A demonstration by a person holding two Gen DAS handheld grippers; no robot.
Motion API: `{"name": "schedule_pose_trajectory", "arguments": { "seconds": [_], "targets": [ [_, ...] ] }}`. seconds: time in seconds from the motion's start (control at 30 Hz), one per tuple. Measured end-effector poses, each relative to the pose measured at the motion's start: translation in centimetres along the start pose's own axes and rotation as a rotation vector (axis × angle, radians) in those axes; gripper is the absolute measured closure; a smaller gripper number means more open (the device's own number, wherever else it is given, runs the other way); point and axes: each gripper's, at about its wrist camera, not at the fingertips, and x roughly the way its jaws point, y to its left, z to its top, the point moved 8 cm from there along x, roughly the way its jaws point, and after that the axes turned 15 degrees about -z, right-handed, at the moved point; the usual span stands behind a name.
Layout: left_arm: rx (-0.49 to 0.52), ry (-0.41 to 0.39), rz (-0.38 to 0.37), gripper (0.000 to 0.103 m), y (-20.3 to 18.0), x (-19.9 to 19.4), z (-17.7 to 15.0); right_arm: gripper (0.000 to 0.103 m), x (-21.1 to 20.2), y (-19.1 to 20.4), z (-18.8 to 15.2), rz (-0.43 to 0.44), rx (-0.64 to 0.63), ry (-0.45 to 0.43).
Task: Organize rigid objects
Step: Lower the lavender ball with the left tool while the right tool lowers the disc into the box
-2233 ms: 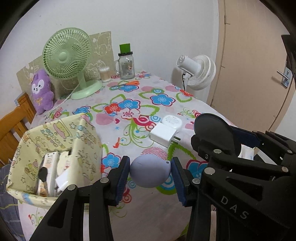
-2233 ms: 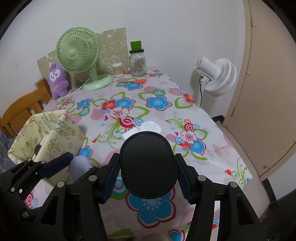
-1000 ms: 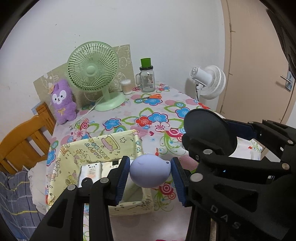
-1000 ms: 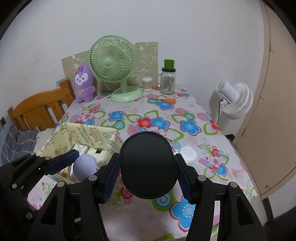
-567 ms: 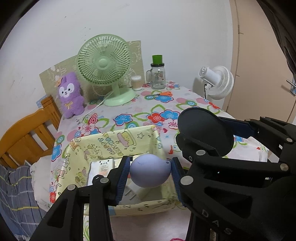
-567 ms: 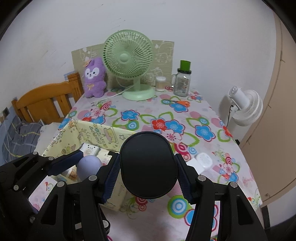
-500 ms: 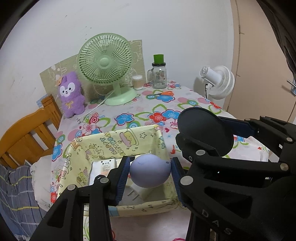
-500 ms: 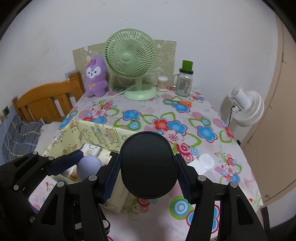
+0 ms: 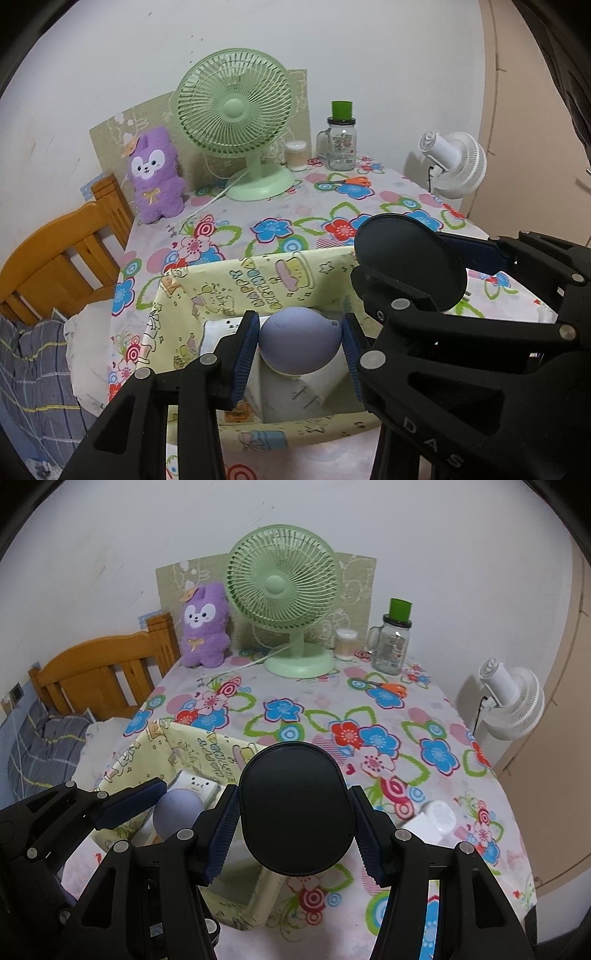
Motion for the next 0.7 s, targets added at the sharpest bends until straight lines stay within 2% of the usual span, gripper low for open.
{"name": "schedule_pose_trajectory", "arguments": {
  "seconds": [0.7],
  "targets": [
    [-0.054, 0.043, 0.029, 0.056, 4.9, 2.2, -1.2, 0.042, 3.5, 4.6, 0.4, 0.073, -0.060, 0.044]
  ]
}}
